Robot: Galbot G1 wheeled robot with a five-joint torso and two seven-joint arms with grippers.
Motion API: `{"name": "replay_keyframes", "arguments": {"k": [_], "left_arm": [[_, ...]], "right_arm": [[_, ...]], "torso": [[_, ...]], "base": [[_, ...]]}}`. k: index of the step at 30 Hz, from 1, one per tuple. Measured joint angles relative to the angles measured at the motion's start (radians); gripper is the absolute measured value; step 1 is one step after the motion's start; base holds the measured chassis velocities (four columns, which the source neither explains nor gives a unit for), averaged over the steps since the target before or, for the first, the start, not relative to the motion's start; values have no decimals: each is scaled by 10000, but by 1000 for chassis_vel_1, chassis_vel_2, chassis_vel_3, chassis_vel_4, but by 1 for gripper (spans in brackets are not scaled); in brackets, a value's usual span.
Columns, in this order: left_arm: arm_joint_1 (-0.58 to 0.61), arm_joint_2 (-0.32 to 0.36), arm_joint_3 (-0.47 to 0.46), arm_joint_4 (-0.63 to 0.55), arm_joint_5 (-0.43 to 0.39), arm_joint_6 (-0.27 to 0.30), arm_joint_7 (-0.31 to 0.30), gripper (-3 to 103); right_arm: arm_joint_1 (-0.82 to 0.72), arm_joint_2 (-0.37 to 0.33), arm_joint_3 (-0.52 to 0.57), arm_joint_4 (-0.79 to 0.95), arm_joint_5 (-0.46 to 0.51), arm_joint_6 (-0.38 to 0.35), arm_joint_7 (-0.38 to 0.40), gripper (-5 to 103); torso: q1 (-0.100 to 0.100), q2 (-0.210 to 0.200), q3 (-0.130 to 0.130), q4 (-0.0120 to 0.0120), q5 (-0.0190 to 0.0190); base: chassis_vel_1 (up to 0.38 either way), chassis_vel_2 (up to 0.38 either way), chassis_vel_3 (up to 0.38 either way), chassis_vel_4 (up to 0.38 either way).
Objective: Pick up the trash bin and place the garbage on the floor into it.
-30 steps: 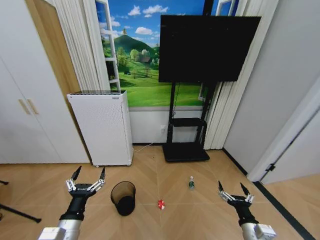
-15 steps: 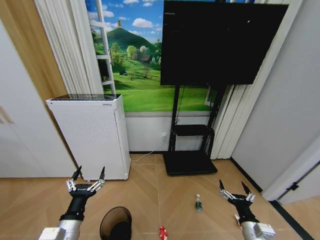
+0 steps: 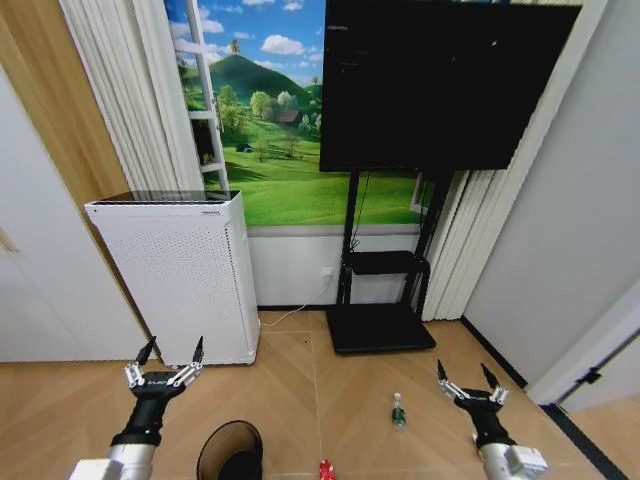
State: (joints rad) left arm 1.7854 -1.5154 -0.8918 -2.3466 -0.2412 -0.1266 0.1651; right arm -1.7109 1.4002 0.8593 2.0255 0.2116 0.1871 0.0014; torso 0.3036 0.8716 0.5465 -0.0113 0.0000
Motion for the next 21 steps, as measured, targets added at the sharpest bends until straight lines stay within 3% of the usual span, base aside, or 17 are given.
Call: {"name": "replay_keyframes", "arguments": {"k": [11,21], "left_arm": [[-76,-144,5,-551,509,-170,-308,100],[117,-81,-113,-834,482,-314,-370,100]], "right_arm": [[-2,3,-19,35,140,218,41,100],[5,47,33,46,155,430,-43,100]], "torso": [[6,-6,0,1,0],[-144,-360,-202,1,0]], "base": [[0,0,0,0],[0,0,0,0]]}}
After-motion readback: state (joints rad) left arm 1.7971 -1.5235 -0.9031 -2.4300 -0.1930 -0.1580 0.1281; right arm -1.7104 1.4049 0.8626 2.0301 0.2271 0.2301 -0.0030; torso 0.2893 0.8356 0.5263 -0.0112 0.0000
